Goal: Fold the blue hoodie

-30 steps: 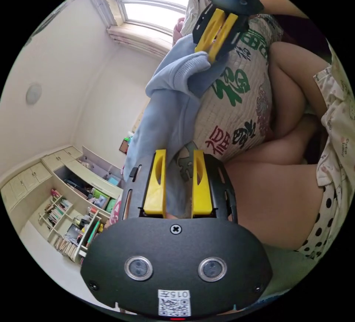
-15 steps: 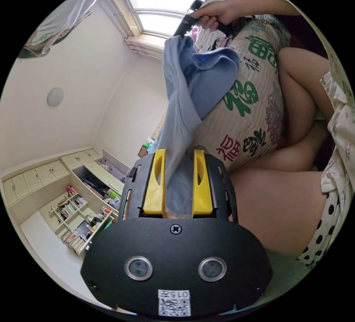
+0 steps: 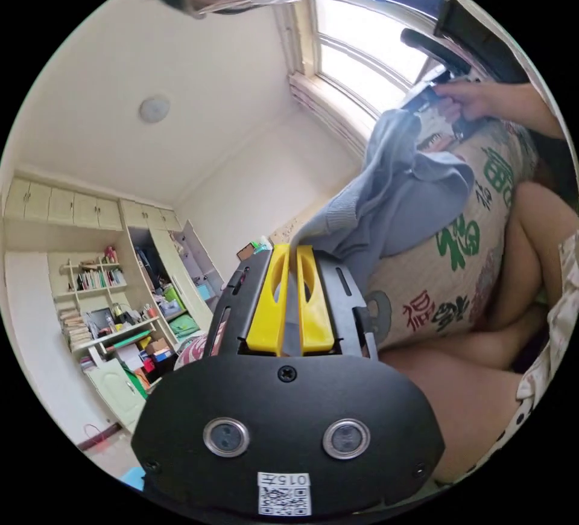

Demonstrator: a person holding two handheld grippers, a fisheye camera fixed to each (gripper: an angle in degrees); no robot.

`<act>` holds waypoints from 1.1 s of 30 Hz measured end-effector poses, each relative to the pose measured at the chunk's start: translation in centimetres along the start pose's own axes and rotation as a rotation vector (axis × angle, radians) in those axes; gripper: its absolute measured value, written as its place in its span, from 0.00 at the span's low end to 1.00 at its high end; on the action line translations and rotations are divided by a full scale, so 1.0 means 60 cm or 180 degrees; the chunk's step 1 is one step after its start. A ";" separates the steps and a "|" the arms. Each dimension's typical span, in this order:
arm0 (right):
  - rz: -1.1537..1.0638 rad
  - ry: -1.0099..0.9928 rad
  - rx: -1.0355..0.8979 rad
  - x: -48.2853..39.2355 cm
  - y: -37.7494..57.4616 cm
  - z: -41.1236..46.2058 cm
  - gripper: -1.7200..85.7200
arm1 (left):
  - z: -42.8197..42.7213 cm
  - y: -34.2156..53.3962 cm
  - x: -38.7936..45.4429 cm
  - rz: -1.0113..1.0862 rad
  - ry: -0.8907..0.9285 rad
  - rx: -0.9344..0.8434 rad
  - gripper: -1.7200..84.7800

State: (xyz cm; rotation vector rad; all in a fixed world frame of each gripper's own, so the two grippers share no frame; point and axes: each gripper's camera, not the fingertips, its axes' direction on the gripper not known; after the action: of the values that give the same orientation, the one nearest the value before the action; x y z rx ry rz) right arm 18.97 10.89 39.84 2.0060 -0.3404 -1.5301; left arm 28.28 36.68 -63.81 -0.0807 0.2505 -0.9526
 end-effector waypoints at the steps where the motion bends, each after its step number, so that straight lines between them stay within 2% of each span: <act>1: 0.0015 0.0007 0.0001 -0.011 -0.013 0.004 0.07 | -0.006 -0.014 0.001 -0.0044 -0.0021 0.0046 0.03; 9: -0.0005 0.0071 -0.0058 -0.071 -0.133 0.032 0.07 | 0.000 -0.134 -0.024 -0.0070 0.0099 0.0204 0.03; 15: 0.0235 0.0016 -0.0177 -0.043 -0.291 0.098 0.07 | 0.104 -0.273 -0.098 -0.0357 0.0521 0.0229 0.03; 19: 0.0380 0.0127 -0.0321 -0.008 -0.414 0.198 0.06 | 0.226 -0.382 -0.130 -0.0565 0.0697 0.0120 0.03; 24: 0.0418 0.0596 -0.0464 0.047 -0.561 0.332 0.06 | 0.391 -0.506 -0.137 -0.0787 0.0819 0.0001 0.03; 29: 0.0473 0.1128 -0.0703 0.121 -0.704 0.513 0.05 | 0.586 -0.654 -0.081 -0.0568 0.0495 -0.0228 0.03; 33: 0.0269 0.1653 -0.0927 0.134 -0.749 0.665 0.04 | 0.708 -0.708 -0.031 -0.0481 0.0402 -0.0450 0.03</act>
State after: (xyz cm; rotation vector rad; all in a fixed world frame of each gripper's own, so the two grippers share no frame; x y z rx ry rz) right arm -22.59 30.56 0.34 2.0295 0.0102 -0.8976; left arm 3.97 11.83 -14.80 -0.1715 0.4331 -1.0911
